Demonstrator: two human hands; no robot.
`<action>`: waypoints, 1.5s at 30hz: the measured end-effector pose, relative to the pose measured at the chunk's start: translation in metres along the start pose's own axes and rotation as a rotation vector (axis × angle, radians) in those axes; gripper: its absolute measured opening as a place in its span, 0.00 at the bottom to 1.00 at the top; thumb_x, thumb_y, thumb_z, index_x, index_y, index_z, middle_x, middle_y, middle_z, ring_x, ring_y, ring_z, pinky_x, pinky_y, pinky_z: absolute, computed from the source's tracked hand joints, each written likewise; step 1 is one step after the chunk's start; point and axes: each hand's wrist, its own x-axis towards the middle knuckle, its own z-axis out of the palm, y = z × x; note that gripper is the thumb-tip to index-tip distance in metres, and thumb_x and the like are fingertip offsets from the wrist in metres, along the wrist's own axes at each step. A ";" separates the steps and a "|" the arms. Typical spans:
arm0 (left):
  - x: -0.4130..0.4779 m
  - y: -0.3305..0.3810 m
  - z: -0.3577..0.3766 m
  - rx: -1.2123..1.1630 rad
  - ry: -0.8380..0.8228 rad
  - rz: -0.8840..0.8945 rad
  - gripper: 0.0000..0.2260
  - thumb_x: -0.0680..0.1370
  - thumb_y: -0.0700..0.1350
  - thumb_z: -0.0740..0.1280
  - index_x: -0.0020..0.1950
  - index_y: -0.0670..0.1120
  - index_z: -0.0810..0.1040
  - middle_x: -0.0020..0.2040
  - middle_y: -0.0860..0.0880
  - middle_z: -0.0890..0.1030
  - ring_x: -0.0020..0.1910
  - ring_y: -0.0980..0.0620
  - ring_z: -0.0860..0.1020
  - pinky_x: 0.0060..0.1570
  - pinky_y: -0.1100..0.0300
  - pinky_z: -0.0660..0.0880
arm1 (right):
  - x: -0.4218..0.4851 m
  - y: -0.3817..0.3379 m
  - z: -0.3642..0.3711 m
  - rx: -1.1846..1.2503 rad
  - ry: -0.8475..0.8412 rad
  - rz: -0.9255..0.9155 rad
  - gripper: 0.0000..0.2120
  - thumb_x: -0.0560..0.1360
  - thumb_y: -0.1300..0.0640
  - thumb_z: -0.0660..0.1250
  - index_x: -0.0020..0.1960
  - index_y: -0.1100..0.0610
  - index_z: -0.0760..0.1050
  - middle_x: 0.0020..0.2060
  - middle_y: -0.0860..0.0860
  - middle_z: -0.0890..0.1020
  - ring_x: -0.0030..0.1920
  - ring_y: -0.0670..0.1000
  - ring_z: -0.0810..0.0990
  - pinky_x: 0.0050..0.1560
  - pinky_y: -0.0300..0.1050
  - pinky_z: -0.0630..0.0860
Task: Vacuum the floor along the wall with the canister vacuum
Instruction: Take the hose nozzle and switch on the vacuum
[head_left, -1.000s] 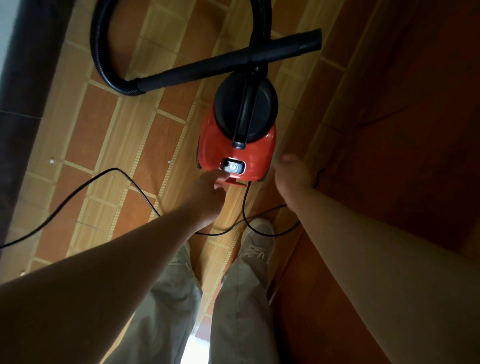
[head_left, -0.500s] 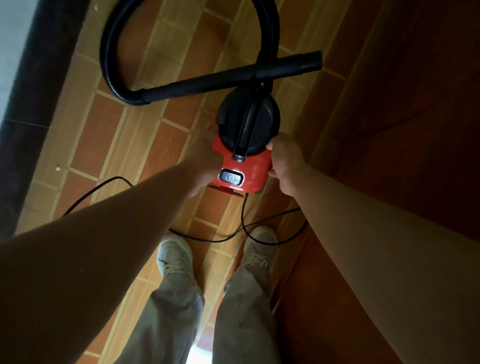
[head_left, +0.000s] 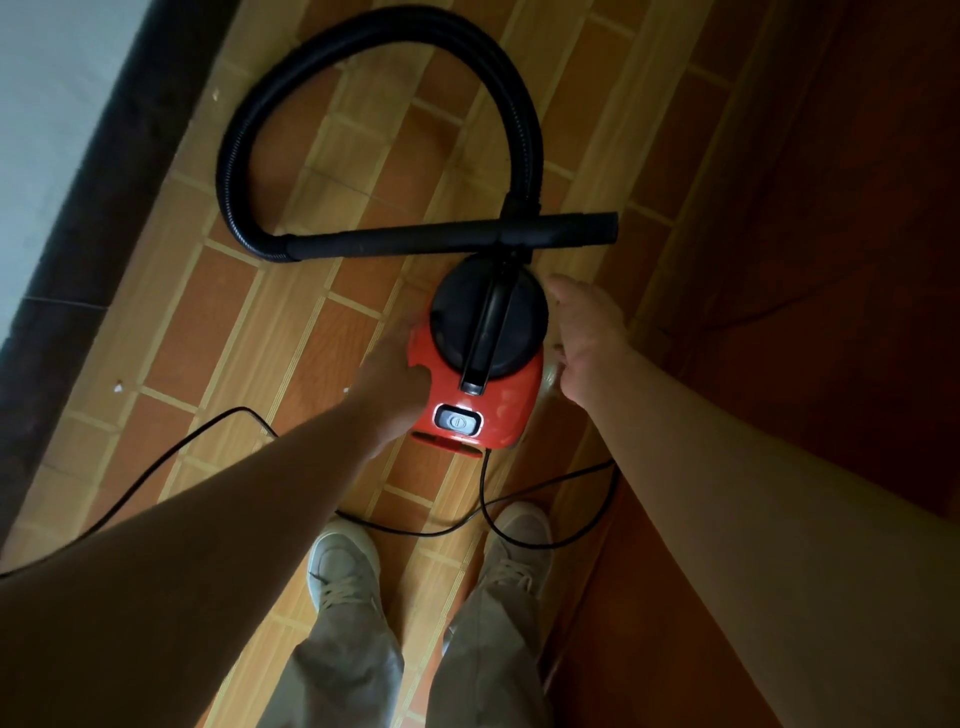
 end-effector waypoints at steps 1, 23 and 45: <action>-0.001 0.001 -0.002 -0.008 0.018 0.003 0.26 0.77 0.33 0.59 0.70 0.56 0.70 0.53 0.57 0.80 0.53 0.56 0.79 0.47 0.56 0.78 | -0.001 -0.008 0.003 0.038 0.005 0.007 0.19 0.78 0.44 0.71 0.65 0.49 0.74 0.54 0.50 0.82 0.50 0.50 0.82 0.43 0.46 0.77; -0.037 -0.015 -0.037 0.050 0.192 -0.084 0.28 0.81 0.36 0.62 0.77 0.57 0.65 0.77 0.49 0.69 0.76 0.49 0.67 0.69 0.51 0.68 | -0.007 -0.065 0.025 0.417 0.041 -0.010 0.21 0.80 0.44 0.69 0.70 0.51 0.75 0.52 0.45 0.80 0.51 0.44 0.76 0.70 0.55 0.65; -0.262 0.271 -0.108 0.163 0.292 0.302 0.21 0.76 0.44 0.66 0.69 0.56 0.71 0.59 0.53 0.78 0.51 0.56 0.79 0.45 0.65 0.75 | -0.428 -0.286 -0.037 -0.113 0.226 -0.801 0.08 0.73 0.45 0.77 0.41 0.47 0.83 0.37 0.44 0.86 0.40 0.46 0.86 0.49 0.54 0.85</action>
